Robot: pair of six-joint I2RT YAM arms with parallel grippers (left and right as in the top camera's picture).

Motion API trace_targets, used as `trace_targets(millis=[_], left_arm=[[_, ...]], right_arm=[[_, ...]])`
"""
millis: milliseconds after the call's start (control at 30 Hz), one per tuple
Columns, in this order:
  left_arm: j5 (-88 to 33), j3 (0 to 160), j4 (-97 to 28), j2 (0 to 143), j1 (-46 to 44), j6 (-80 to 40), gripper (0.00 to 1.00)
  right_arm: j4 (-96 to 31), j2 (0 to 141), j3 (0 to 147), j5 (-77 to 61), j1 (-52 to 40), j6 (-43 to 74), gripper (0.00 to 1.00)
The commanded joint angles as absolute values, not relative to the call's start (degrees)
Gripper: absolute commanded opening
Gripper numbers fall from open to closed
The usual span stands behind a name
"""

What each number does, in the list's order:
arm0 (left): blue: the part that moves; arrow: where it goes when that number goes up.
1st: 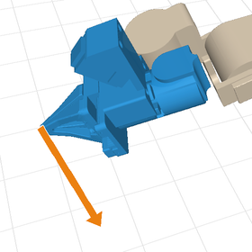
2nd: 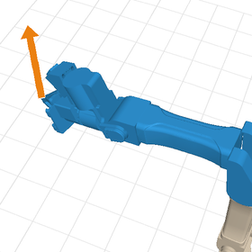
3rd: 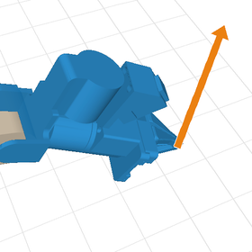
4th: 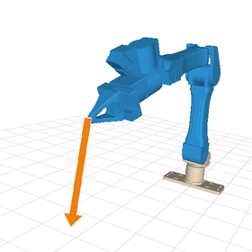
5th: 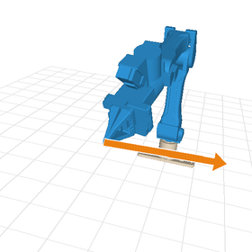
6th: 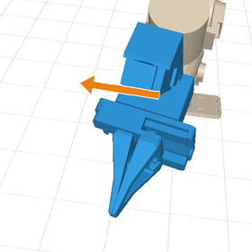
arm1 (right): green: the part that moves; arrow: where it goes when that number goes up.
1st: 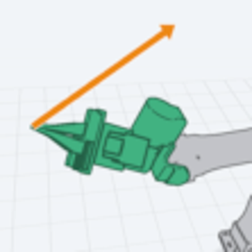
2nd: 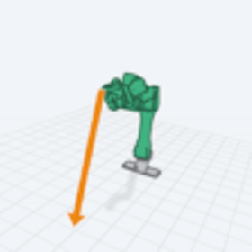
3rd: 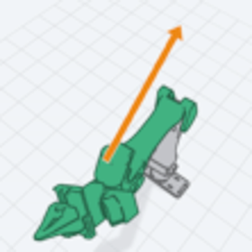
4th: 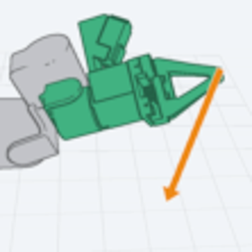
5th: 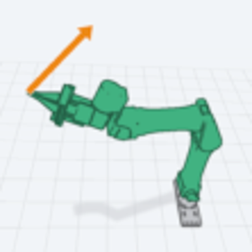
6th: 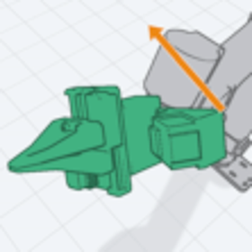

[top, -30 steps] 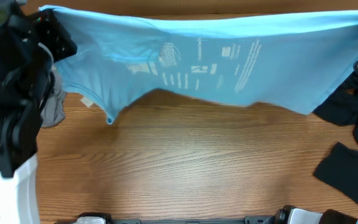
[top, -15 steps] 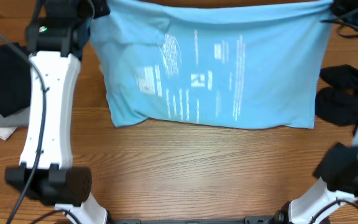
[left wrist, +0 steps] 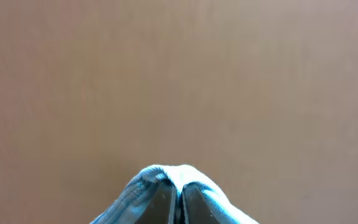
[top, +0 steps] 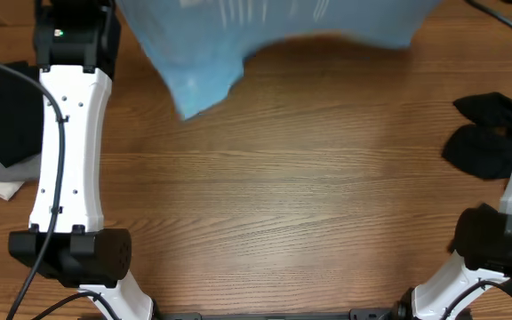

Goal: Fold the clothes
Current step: 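Lift the T-shirt's edges with both grippers and raise it up, then lay the raised T-shirt back down flat on the table with both grippers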

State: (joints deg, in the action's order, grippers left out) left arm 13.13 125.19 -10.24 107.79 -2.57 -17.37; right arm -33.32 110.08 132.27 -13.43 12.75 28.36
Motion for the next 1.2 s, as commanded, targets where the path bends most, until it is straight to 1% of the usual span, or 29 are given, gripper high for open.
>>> trace_targets(millis=[0, 67, 167, 300, 433, 533, 633, 733, 900, 1033, 1167], left_arm=[[14.76, 130.37, -12.45, 106.04, -1.85, -14.41, 0.04], [14.66, 132.09, -16.32, 105.89, -1.85, -12.95, 0.04], [10.48, 133.58, -23.99, 105.62, -1.85, -12.62, 0.04], [2.37, 133.67, -42.83, 105.45, -1.89, -13.04, 0.04], [0.93, 133.16, -63.77, 106.04, -1.89, -17.28, 0.04], [0.3, 132.75, -76.01, 107.59, -1.89, -19.07, 0.04], [-1.3, 130.78, -83.68, 109.73, -1.89, -19.46, 0.04], [-3.64, 127.22, -87.22, 111.26, -1.93, -19.27, 0.04], [-6.5, 116.86, -92.58, 112.64, -2.33, -17.76, 0.04], [-6.52, 106.56, -94.26, 112.62, -2.85, -16.97, 0.04], [-6.5, 97.71, -93.8, 111.85, -3.16, -16.71, 0.04]], right_arm=[[-36.6, 107.83, 135.72, -11.99, 13.91, 26.28, 0.04], [-40.23, 107.83, 135.74, -10.66, 14.02, 25.06, 0.04], [-47.68, 107.83, 135.72, -5.34, 14.02, 25.06, 0.04], [-60.07, 107.98, 135.72, 2.76, 14.02, 25.06, 0.04], [-72.14, 108.75, 135.7, 9.1, 14.02, 25.04, 0.04], [-80.34, 110.1, 135.7, 10.09, 14.02, 23.07, 0.04], [-89.14, 111.98, 134.41, 10.68, 14.02, 21.98, 0.04], [-93.65, 112.6, 130.8, 11.66, 14.13, 22.04, 0.04], [-96.62, 112.6, 120.86, 11.75, 15.07, 22.06, 0.04], [-96.49, 112.6, 110.67, 11.55, 15.51, 22.06, 0.04], [-93.69, 112.53, 99.55, 11.53, 15.51, 22.06, 0.04]])
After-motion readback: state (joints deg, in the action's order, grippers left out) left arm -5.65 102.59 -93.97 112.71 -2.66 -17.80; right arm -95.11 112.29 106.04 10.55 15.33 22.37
